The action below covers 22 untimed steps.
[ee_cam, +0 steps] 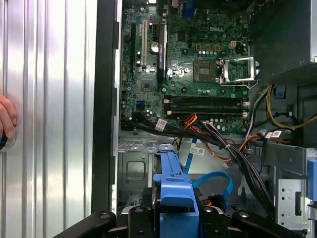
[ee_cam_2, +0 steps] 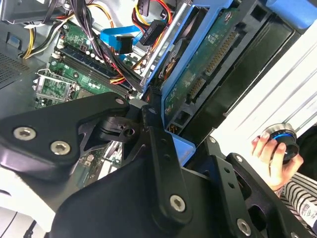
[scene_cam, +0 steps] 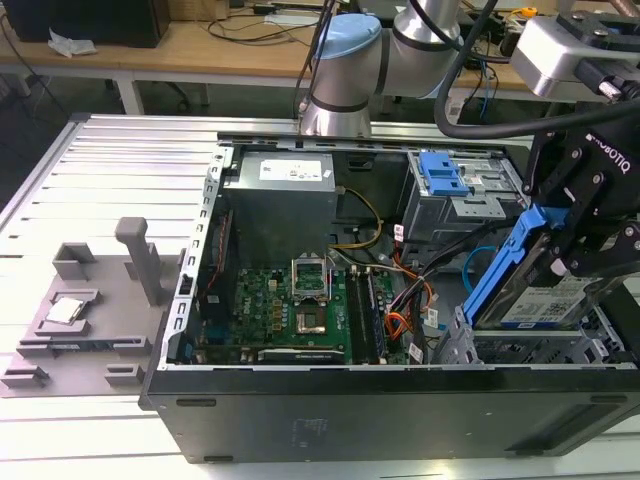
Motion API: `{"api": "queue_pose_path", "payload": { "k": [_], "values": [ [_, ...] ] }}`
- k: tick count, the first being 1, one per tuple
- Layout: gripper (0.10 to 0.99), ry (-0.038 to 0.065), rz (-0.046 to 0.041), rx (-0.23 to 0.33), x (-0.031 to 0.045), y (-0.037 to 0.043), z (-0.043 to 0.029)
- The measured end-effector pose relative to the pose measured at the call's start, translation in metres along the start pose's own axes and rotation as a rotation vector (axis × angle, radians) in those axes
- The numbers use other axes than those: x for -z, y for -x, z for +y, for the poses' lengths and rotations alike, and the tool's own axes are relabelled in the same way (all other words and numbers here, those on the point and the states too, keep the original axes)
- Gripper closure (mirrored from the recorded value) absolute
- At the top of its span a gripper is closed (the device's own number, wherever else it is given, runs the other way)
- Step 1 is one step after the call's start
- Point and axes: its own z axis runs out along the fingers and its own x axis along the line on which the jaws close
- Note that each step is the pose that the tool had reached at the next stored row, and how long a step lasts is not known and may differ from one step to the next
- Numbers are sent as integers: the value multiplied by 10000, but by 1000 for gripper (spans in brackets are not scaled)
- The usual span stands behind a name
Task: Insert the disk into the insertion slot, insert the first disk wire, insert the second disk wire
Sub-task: 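Insert the disk into the insertion slot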
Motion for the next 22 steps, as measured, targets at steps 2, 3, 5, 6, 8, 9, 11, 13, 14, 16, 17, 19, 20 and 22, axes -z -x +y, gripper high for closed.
{"api": "queue_pose_path", "payload": {
  "k": [2,3,5,6,8,9,11,13,14,16,17,19,20,22],
  "values": [
    [722,0,0,0,0,0,0],
    [722,0,0,0,-1,0,0],
    [710,0,-2,0,-2,0,0],
    [710,0,-1,0,-2,0,0],
    [647,0,-1,1,-2,0,0],
    [647,0,-2,0,-3,0,0],
    [647,0,0,0,-2,0,0],
    [647,0,0,0,-2,0,0],
    [663,0,0,0,-3,0,0],
    [725,0,0,0,-3,0,0],
    [851,0,0,0,-4,0,0],
    [910,0,0,0,-4,0,0],
    [910,0,0,0,-4,0,0],
    [980,0,0,0,-4,0,0]
  ]
}}
